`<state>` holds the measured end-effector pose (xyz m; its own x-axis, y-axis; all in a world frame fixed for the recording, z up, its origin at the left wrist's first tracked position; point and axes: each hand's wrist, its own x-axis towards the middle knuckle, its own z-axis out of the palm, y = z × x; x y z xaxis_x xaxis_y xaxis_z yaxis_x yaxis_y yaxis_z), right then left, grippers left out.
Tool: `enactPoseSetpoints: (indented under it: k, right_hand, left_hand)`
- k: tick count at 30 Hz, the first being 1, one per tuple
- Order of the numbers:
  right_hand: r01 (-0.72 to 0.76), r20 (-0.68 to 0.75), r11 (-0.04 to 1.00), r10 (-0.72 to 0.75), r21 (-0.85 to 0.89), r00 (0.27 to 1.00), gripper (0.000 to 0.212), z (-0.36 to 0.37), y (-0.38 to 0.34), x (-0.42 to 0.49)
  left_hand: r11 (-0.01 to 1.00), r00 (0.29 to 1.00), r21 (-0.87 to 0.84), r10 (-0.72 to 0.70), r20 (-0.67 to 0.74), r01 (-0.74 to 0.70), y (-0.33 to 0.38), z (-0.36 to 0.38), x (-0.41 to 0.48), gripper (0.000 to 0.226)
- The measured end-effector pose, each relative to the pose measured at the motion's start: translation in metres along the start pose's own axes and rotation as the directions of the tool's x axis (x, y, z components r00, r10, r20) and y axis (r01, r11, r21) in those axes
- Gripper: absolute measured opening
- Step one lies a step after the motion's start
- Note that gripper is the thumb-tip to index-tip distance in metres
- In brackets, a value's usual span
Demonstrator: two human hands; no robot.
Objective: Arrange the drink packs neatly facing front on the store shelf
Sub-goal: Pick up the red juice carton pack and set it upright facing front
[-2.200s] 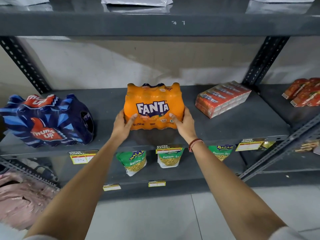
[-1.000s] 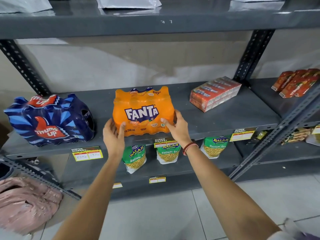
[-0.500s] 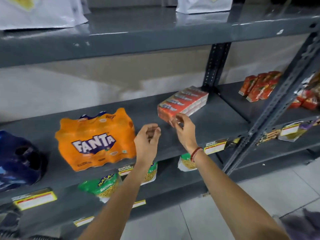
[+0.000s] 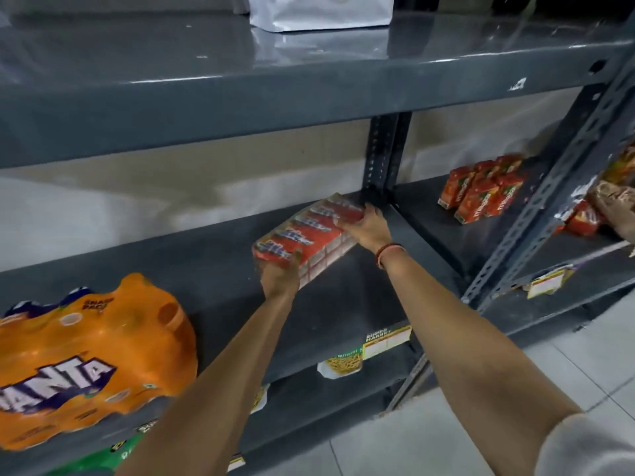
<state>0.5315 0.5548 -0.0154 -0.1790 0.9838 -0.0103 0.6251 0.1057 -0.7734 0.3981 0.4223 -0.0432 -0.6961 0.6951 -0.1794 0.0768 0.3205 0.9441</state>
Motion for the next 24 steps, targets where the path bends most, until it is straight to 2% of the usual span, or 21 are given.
enactPoseSetpoints:
  k: [2, 7, 11, 14, 18, 21, 24]
  right_hand:
    - [-0.012, 0.021, 0.999, 0.011, 0.047, 1.000, 0.085, -0.001, 0.005, 0.008]
    - [-0.004, -0.046, 0.987, 0.011, 0.161, 0.999, 0.067, -0.003, 0.018, 0.000]
    - [0.024, -0.162, 0.922, 0.042, 0.386, 0.986, 0.051, 0.000, 0.034, -0.028]
    - [0.072, -0.248, 0.881, 0.052, 0.468, 0.967, 0.058, 0.002, 0.046, -0.052]
    - [0.096, -0.295, 0.900, 0.038, 0.425, 0.955, 0.056, -0.001, 0.064, -0.078]
    - [0.072, -0.289, 0.946, 0.024, 0.317, 0.957, 0.057, -0.013, 0.071, -0.087]
    - [0.048, -0.240, 0.960, 0.021, 0.276, 0.970, 0.056, -0.024, 0.079, -0.094]
  left_hand:
    - [0.999, 0.998, -0.019, 0.045, 0.033, -0.044, -0.003, -0.003, 0.008, 0.073]
    - [0.976, 0.977, -0.154, 0.171, 0.125, -0.151, -0.008, -0.017, 0.018, 0.064]
    - [0.949, 0.933, -0.141, 0.306, 0.188, -0.283, -0.015, -0.027, 0.012, 0.083]
    - [0.914, 0.886, -0.136, 0.403, 0.228, -0.381, -0.022, -0.032, 0.005, 0.085]
    - [0.877, 0.843, -0.052, 0.474, 0.255, -0.477, -0.027, -0.039, 0.003, 0.085]
    - [0.871, 0.848, 0.032, 0.469, 0.247, -0.491, -0.031, -0.044, 0.003, 0.084]
    - [0.869, 0.869, 0.119, 0.455, 0.194, -0.481, -0.034, -0.048, -0.003, 0.070]
